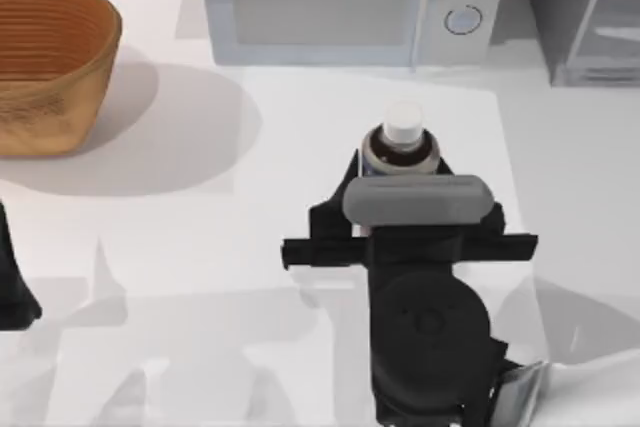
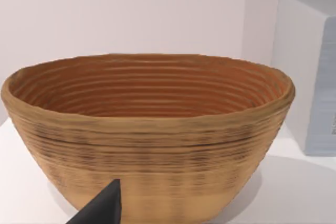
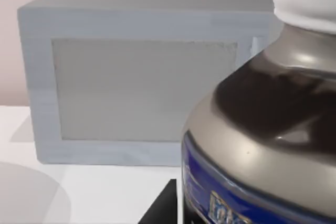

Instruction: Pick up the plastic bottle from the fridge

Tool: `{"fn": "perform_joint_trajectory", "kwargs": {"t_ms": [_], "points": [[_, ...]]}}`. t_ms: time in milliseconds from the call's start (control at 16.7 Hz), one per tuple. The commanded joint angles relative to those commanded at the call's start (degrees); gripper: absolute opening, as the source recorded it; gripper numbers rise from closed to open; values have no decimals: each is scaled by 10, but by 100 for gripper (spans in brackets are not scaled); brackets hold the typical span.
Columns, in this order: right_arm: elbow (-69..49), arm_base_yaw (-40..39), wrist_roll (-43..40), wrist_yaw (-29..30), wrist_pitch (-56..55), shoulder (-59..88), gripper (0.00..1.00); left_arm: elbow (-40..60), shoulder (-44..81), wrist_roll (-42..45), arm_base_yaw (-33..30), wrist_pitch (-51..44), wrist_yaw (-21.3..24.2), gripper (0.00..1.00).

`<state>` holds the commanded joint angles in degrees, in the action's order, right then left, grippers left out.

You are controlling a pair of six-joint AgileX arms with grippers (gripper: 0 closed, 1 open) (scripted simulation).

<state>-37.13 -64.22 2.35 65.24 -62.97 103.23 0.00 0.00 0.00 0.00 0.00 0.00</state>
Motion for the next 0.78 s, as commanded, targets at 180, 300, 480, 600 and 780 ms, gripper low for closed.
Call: {"fn": "perform_joint_trajectory", "kwargs": {"t_ms": [180, 300, 480, 600, 780], "points": [[-12, -13, -1, 15, -17, 18, 0, 0, 0, 0, 0, 0, 0, 100], [-12, -13, -1, 15, -17, 18, 0, 0, 0, 0, 0, 0, 0, 100], [-11, -9, 1, 11, -16, 19, 0, 0, 0, 0, 0, 0, 0, 100], [-21, 4, 0, -2, -35, 40, 0, 0, 0, 0, 0, 0, 0, 100], [-33, 27, -4, -23, -61, 83, 0, 0, 0, 0, 0, 0, 0, 100]]}}
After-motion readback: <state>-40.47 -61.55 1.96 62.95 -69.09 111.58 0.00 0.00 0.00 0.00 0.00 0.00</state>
